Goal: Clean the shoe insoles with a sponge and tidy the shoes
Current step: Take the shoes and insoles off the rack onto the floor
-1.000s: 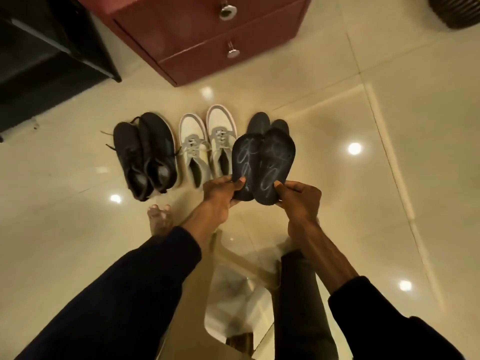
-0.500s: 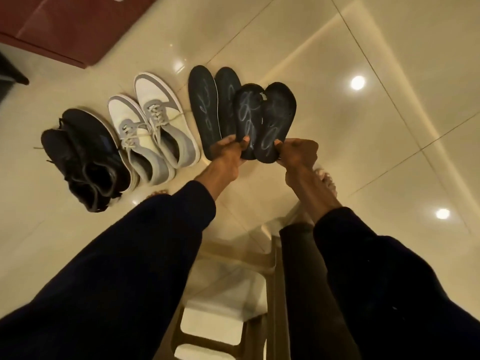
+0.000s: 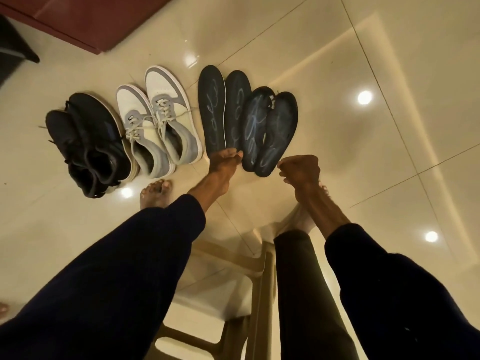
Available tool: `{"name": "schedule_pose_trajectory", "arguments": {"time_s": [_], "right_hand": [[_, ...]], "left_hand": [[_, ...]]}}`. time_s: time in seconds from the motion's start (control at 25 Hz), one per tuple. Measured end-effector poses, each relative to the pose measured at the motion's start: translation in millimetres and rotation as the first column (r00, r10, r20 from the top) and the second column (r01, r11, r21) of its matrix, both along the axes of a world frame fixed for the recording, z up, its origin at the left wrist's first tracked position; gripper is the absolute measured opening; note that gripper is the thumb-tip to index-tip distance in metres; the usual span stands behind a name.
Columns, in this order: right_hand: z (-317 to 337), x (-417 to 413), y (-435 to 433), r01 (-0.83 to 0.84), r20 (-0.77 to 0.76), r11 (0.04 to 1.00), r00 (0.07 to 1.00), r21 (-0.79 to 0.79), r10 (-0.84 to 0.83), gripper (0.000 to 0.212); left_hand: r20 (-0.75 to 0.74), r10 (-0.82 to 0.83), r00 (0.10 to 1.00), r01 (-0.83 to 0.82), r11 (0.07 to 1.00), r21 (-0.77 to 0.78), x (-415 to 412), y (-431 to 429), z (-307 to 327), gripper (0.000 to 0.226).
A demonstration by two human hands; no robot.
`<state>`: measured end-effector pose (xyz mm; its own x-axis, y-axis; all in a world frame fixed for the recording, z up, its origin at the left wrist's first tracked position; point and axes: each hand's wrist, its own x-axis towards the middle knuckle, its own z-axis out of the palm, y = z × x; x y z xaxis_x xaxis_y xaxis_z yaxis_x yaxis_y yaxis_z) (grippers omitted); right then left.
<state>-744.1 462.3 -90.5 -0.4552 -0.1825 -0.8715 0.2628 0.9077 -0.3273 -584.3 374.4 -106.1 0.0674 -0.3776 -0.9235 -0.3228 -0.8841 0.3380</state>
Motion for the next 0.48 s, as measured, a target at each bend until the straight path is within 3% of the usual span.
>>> {"name": "schedule_pose_trajectory", "arguments": {"time_s": [0.16, 0.28, 0.48], "right_hand": [[49.0, 12.6, -19.3, -0.068, -0.054, 0.993, 0.997, -0.098, 0.063, 0.004], [95.3, 23.3, -52.6, -0.076, -0.097, 0.983, 0.993, -0.167, 0.060, 0.016], [171.9, 47.5, -123.8, -0.206, -0.179, 0.947, 0.970, -0.248, 0.165, 0.007]], "left_hand": [[-0.155, 0.061, 0.986, -0.066, 0.997, -0.029, 28.8, -17.9, 55.4, 0.027], [-0.242, 0.055, 0.969, -0.080, 0.992, -0.096, 50.5, -42.0, 100.7, 0.027], [-0.311, 0.012, 0.950, -0.074, 0.979, -0.190, 80.2, -103.4, 178.1, 0.020]]}}
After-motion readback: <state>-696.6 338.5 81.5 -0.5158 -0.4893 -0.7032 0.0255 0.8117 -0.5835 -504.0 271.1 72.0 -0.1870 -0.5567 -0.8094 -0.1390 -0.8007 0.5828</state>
